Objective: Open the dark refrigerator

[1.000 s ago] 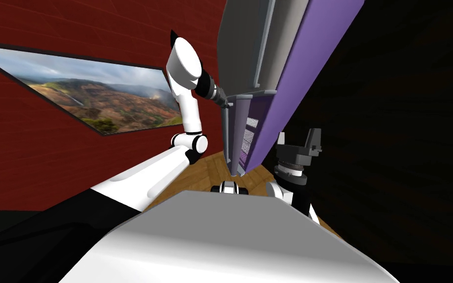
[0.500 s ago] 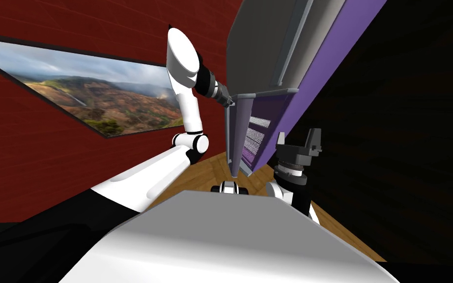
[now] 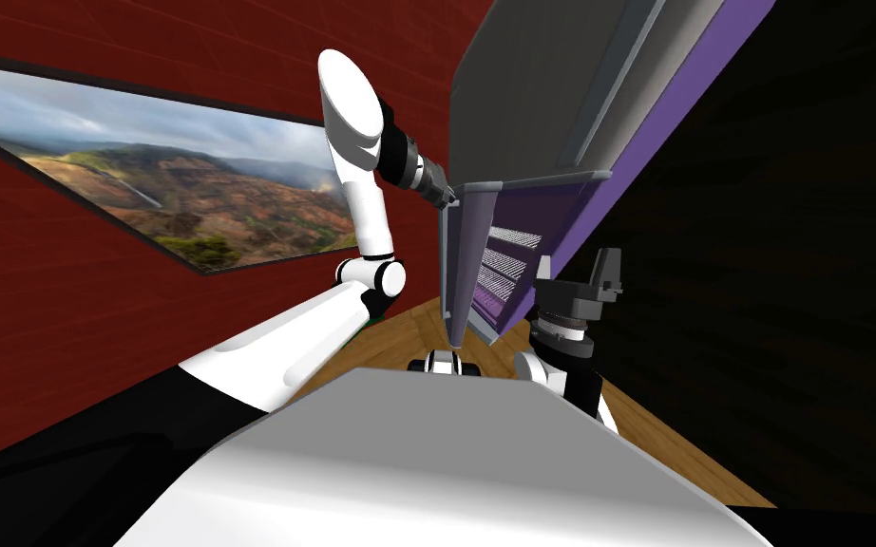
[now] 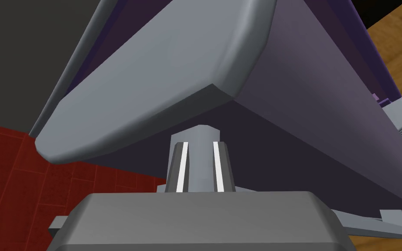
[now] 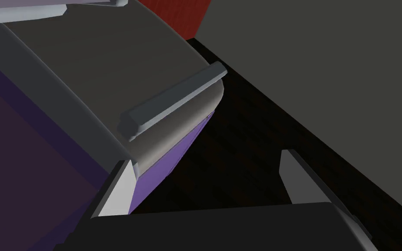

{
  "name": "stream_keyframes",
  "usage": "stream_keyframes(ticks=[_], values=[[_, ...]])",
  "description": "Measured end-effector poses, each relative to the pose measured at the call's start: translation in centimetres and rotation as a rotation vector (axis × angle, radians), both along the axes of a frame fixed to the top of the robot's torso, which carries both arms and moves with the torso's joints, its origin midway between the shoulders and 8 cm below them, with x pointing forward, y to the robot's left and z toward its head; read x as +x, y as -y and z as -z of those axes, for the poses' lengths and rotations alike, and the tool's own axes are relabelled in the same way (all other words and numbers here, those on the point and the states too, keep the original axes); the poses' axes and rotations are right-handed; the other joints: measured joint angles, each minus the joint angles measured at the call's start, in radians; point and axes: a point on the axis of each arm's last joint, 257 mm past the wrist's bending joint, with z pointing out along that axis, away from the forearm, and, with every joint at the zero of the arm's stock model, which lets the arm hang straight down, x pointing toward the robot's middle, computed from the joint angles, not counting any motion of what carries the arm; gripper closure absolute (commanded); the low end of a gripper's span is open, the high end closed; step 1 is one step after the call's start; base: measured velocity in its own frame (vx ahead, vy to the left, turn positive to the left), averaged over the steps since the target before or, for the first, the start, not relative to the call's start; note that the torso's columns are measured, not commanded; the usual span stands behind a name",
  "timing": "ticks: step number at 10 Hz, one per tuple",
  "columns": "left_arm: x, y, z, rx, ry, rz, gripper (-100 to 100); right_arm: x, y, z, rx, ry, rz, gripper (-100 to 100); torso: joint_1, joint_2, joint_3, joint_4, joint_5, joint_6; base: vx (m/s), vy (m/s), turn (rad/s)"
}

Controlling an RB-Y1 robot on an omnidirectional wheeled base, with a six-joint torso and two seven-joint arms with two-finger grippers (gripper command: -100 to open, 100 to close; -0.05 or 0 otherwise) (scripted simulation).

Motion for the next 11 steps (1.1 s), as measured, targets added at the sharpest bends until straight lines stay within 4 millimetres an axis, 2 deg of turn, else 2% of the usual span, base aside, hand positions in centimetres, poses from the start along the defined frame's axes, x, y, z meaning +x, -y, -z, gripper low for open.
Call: stream_keyframes(ticks=[5,9,11], values=[[-2.2,1.5,0.2,-0.002,-0.006,0.107,100,0.0,0.0,0.0,0.0,0.0,0.0,0,-0.009,-0.003,-0.003,-0.001,-0.003,0.002,0.104,0.262,-0.048],[-3.9,2.4,0.0,-0.008,0.001,0.19,100,0.0,0.0,0.0,0.0,0.0,0.0,0,-0.006,-0.002,-0.001,-0.002,-0.003,0.002,0.092,0.311,-0.062],[-4.7,2.8,-0.4,-0.014,0.011,0.229,100,0.0,0.0,0.0,0.0,0.0,0.0,0,-0.01,0.003,0.003,-0.002,-0.004,0.002,0.061,0.184,-0.015]])
